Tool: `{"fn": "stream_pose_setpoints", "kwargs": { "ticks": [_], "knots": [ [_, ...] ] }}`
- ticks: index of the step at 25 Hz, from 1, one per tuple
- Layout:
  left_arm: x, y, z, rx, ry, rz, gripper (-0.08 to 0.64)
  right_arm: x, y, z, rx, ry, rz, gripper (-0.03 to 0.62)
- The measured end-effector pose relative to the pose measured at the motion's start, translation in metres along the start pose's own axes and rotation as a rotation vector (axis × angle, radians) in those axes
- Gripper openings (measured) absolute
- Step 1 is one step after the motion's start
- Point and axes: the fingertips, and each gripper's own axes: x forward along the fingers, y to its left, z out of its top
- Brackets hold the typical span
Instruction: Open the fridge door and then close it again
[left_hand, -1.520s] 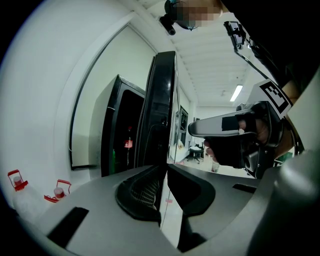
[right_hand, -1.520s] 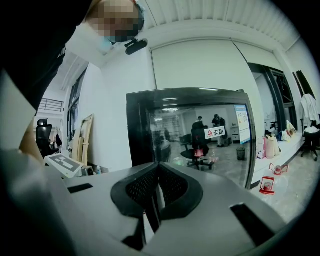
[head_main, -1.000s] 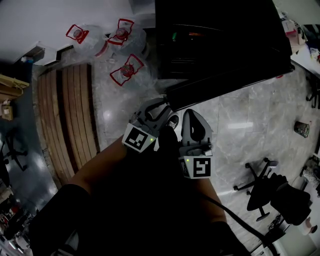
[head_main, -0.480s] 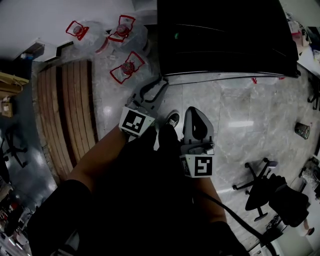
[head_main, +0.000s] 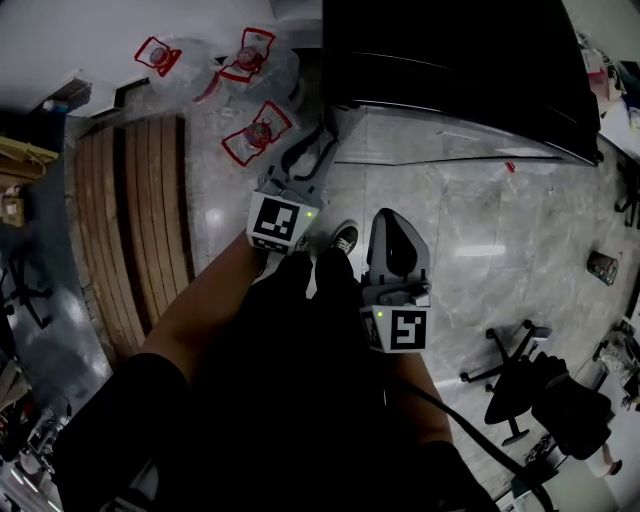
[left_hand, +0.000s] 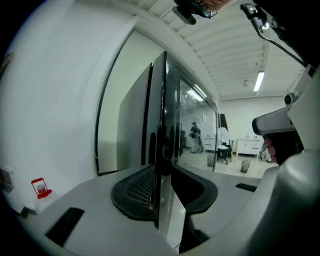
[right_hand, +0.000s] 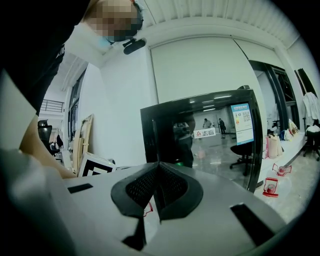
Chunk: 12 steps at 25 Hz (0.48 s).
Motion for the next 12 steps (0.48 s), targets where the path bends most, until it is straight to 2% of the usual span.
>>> {"fn": "stream_pose_setpoints", "kwargs": {
  "ticks": [4, 6, 8, 12],
  "knots": [
    [-0.011, -0.001, 0.001, -0.007, 0.001, 0.05, 0.097, -0.004, 0.01, 0.007, -0.002, -0.007, 0.022, 0.015],
    [-0.024, -0.002, 0.006, -0.009, -0.021, 0.07, 0.056, -0.006, 0.013, 0.011, -0.005, -0.019, 0.033, 0.015],
    [-0.04, -0.007, 0.019, -0.028, -0.056, 0.088, 0.011, -0.008, 0.016, 0.017, -0.02, -0.029, 0.05, 0.015],
    [-0.078, -0.029, 0.056, -0.055, -0.092, 0.089, 0.008, -0.011, 0.028, 0.035, -0.034, -0.029, 0.113, 0.015]
  ]
}}
